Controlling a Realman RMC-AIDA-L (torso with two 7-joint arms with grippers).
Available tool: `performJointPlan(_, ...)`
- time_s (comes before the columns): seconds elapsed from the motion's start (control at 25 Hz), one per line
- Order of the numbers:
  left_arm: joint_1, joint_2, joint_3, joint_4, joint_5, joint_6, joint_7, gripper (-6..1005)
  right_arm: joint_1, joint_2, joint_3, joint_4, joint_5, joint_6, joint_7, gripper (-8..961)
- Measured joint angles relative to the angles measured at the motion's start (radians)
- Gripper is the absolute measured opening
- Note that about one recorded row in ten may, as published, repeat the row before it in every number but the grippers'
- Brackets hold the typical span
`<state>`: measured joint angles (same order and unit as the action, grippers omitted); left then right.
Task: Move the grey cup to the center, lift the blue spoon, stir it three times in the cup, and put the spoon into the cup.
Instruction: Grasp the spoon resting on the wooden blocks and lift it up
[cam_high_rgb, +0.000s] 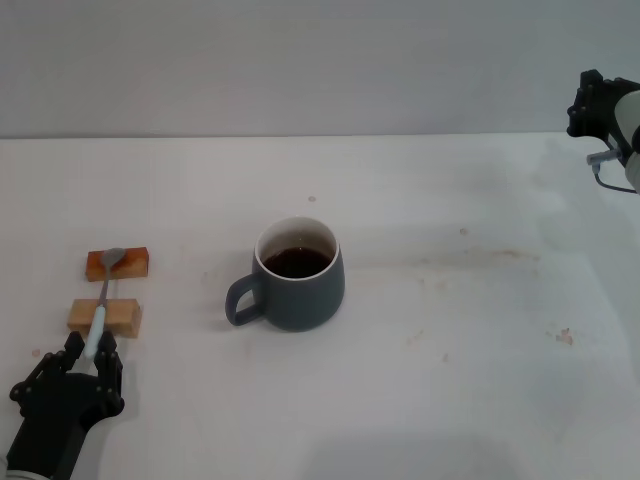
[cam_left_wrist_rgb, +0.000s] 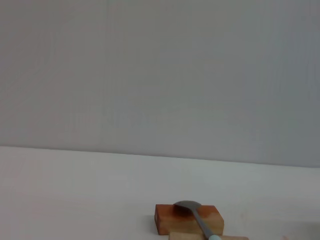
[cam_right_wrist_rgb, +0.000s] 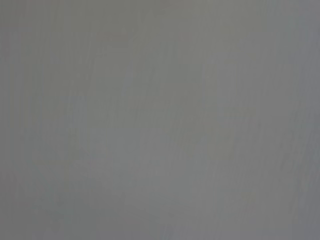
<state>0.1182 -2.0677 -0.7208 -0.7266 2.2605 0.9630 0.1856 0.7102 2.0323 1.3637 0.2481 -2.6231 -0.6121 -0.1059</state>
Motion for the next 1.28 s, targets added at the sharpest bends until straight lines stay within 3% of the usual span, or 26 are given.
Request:
performJointPlan(0.64, -0.014, -0.002, 0.001, 0.009, -0.025, -0.011, 0.001, 302, 0.002, -0.003, 0.000, 0.004, 0.000, 0.000, 0.000, 15)
performJointPlan(0.84, -0.022, -0.002, 0.001, 0.011, -0.025, -0.011, 0.000, 181, 0.005, -0.003, 0.000, 0.004, 0.000, 0.000, 0.000, 15)
performJointPlan(1.28, -0.034, 0.000, 0.002, 0.021, -0.027, -0.010, 0.000, 180, 0.012, -0.003, 0.000, 0.003, 0.000, 0.011, 0.000, 15)
